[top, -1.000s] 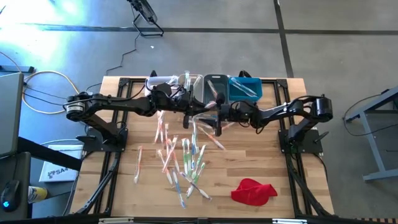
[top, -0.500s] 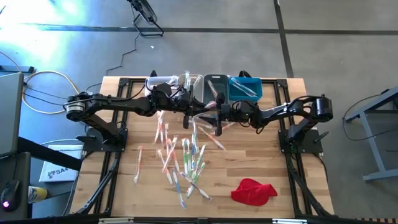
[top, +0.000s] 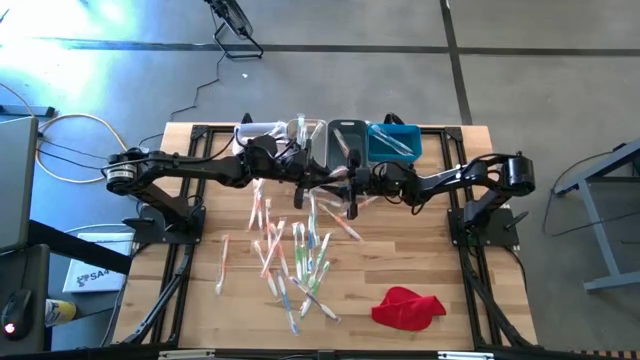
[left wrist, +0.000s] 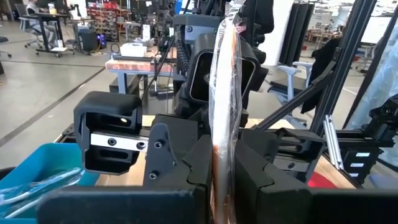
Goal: Pick & Place Toothbrushes
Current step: Put the orange toothbrush into the dark green bin
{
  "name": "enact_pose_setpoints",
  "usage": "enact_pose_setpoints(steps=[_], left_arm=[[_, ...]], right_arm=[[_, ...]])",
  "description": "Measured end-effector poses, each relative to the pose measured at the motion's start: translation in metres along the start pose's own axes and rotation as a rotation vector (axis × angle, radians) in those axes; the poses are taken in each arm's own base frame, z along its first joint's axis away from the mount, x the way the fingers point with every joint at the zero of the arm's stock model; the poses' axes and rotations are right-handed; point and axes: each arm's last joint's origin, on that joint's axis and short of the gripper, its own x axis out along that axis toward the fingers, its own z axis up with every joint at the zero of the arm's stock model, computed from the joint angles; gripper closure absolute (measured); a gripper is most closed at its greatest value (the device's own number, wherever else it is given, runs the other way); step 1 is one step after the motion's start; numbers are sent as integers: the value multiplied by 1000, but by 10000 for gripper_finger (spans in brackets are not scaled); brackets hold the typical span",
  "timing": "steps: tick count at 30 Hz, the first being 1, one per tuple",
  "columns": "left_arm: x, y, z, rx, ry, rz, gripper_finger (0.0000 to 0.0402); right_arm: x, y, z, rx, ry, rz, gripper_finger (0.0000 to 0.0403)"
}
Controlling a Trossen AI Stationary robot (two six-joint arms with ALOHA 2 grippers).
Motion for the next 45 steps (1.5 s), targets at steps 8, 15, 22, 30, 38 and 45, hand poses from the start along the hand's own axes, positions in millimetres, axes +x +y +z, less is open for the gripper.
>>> enact_pose_setpoints(steps=[8, 15, 22, 30, 38, 45], left_arm=[[0, 0, 0, 1, 2, -1, 374], [0, 0, -1, -2, 5, 1, 353], [0, 0, -1, -9, 4, 2, 349], [0, 1, -2, -15, 19, 7, 340], [0, 2, -5, -23, 43, 38, 258], [0, 2, -5, -24, 44, 38, 231]], right_arm=[[0, 0, 0, 4, 0, -5, 377], [0, -1, -1, 16, 13, -30, 384], [0, -1, -1, 23, 13, -30, 390], [0, -1, -2, 26, 22, -29, 390], [0, 0, -2, 28, 25, -27, 390], [0, 0, -2, 27, 23, -24, 389]])
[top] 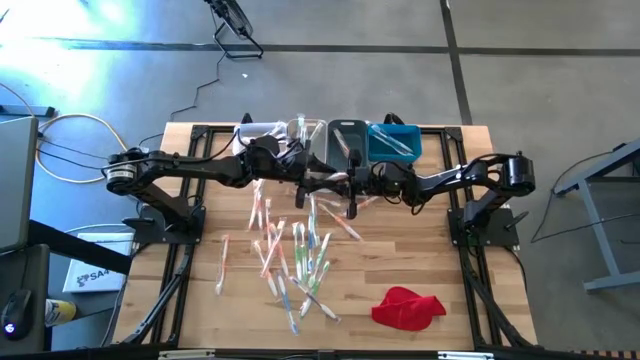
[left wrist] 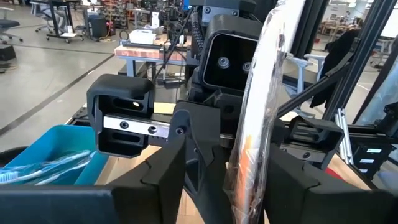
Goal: Pick & Place Toothbrushes
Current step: Put the orange toothbrush into the dark green bin
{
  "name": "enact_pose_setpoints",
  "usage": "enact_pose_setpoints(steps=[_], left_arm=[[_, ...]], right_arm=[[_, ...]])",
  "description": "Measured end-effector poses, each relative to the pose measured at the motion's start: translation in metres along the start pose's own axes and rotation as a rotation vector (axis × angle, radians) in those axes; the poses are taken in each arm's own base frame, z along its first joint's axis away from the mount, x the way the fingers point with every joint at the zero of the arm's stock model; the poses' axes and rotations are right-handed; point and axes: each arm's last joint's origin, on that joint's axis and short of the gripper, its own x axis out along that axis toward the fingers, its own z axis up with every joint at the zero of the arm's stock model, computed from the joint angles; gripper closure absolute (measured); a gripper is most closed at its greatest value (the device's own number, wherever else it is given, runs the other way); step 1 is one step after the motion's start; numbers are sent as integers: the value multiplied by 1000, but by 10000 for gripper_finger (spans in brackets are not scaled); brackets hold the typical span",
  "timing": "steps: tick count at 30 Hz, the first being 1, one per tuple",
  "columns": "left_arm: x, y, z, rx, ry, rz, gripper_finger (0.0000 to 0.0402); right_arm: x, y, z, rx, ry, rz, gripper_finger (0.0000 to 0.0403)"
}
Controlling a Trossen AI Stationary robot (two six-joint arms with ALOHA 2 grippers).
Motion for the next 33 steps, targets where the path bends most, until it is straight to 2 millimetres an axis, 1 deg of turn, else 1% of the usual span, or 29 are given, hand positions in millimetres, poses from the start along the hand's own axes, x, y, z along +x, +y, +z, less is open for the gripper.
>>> enact_pose_setpoints(steps=[8, 12, 15, 21, 24, 28, 29, 33], left_arm=[[0, 0, 0, -33, 0, -3, 230], [0, 0, 0, 0, 1, -3, 230], [-6, -2, 6, 34, 13, -3, 230], [-26, -8, 16, 86, 88, 11, 230], [-38, -11, 16, 94, 74, 39, 230], [-61, -16, -2, 87, 76, 105, 230], [-69, -17, -7, 85, 72, 127, 230], [-97, -23, -24, 72, 14, 188, 230]], right_arm=[[0, -2, -2, 1, 20, -25, 389], [-1, -4, -4, 6, 36, -30, 389], [-1, -5, -6, 9, 59, -54, 389], [-1, -6, -7, 10, 79, -79, 389], [-1, -8, -8, 15, 86, -88, 389], [-2, -12, -11, 38, 118, -102, 389], [-3, -12, -12, 39, 121, -105, 389], [-4, -18, -12, 35, 127, -166, 389]])
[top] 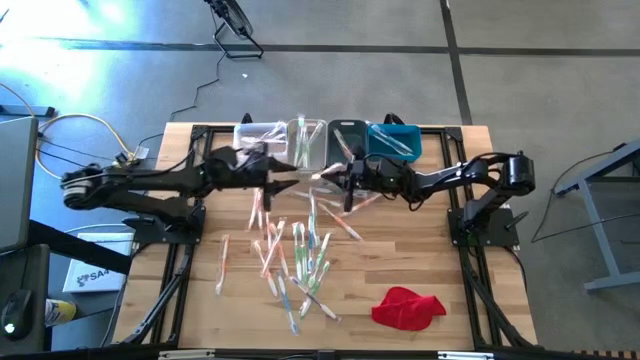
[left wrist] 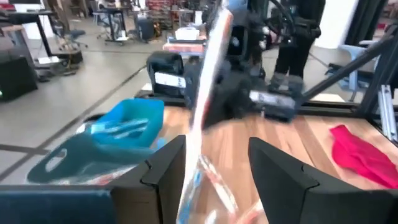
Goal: Pick & Place Toothbrushes
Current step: Put the orange toothbrush into the dark green bin
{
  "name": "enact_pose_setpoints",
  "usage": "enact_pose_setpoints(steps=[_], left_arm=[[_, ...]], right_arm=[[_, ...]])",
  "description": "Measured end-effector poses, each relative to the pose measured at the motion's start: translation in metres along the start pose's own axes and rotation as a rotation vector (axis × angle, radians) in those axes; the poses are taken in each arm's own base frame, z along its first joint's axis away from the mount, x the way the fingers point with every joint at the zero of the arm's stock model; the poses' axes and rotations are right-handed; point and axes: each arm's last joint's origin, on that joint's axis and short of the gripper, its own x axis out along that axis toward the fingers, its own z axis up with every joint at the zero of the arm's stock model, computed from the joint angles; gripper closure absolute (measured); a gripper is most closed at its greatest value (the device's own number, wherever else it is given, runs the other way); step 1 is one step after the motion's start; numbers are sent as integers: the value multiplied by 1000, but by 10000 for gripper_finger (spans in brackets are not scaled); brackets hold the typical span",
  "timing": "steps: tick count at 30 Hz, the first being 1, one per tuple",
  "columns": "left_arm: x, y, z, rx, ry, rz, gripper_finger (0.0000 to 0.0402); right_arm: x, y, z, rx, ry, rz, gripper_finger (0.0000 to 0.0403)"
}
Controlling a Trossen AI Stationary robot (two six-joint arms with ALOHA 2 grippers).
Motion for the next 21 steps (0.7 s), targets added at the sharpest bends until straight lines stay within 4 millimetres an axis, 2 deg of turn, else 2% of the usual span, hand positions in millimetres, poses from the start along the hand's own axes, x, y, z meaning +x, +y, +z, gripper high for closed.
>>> enact_pose_setpoints(steps=[5, 11, 16, 21], left_arm=[[-28, -3, -17, 2, -33, 21, 230], [-50, -5, -38, -19, -35, 68, 230], [-60, -6, -51, -29, -29, 76, 230], [-64, -6, -49, -27, -56, 79, 230]], right_arm=[[-3, -15, 2, 49, 13, -141, 389], [-11, -35, 7, 100, 55, -309, 389], [-19, -53, 10, 161, 80, -393, 389], [-24, -72, 8, 234, 82, -454, 389]])
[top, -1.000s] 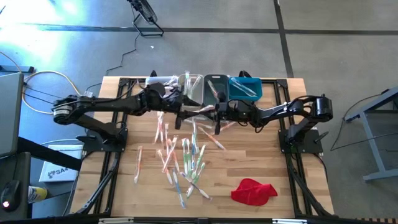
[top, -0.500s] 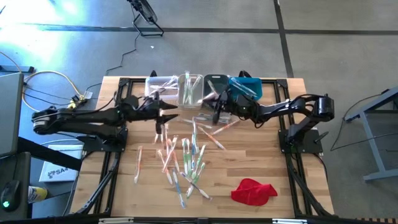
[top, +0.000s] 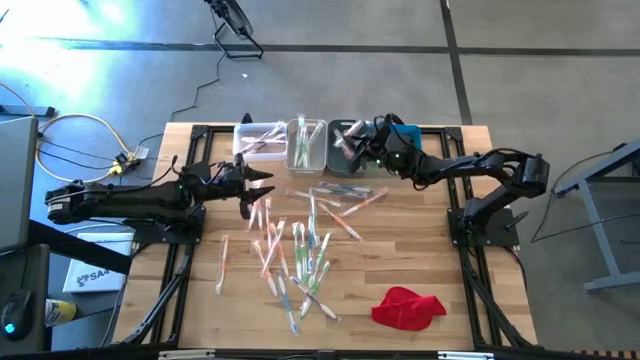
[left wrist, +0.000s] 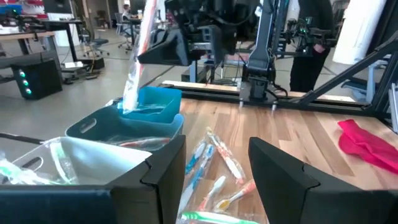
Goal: Pick & Place Toothbrushes
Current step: Put the orange toothbrush into the dark green bin
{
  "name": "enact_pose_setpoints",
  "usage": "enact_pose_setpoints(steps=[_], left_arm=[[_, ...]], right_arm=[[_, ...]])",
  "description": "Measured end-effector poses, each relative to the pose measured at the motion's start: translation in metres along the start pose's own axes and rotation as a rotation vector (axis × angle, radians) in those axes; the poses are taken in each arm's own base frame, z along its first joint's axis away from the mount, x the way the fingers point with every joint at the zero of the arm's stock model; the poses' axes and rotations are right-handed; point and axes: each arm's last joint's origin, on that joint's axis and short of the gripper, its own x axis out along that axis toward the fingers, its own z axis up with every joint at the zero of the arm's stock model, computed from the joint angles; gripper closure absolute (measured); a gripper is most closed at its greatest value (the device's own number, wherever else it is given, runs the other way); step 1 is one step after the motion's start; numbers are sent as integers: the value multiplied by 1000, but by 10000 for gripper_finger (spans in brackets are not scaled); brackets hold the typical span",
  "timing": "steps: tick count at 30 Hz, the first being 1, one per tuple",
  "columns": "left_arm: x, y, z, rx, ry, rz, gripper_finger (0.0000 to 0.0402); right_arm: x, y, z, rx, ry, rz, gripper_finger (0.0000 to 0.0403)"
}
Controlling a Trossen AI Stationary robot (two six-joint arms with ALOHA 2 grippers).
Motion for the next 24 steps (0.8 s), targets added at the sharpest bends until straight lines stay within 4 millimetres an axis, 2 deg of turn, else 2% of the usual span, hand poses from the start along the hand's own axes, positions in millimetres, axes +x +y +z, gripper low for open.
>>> enact_pose_setpoints(steps=[6, 11, 14, 18, 24], left_arm=[[-2, 0, 2, 1, -11, 1, 230], [-2, 0, 3, 7, -24, 3, 230], [-2, 0, 4, 9, -29, 4, 230], [-2, 1, 4, 9, -29, 31, 230], [-2, 2, 3, 8, -26, 63, 230]], right_arm=[[4, -24, 1, 97, 33, -86, 389], [16, -37, 19, 168, 168, -115, 389], [20, -40, 28, 174, 262, -165, 389], [22, -41, 36, 234, 298, -160, 389], [21, -45, 32, 308, 343, -181, 389]])
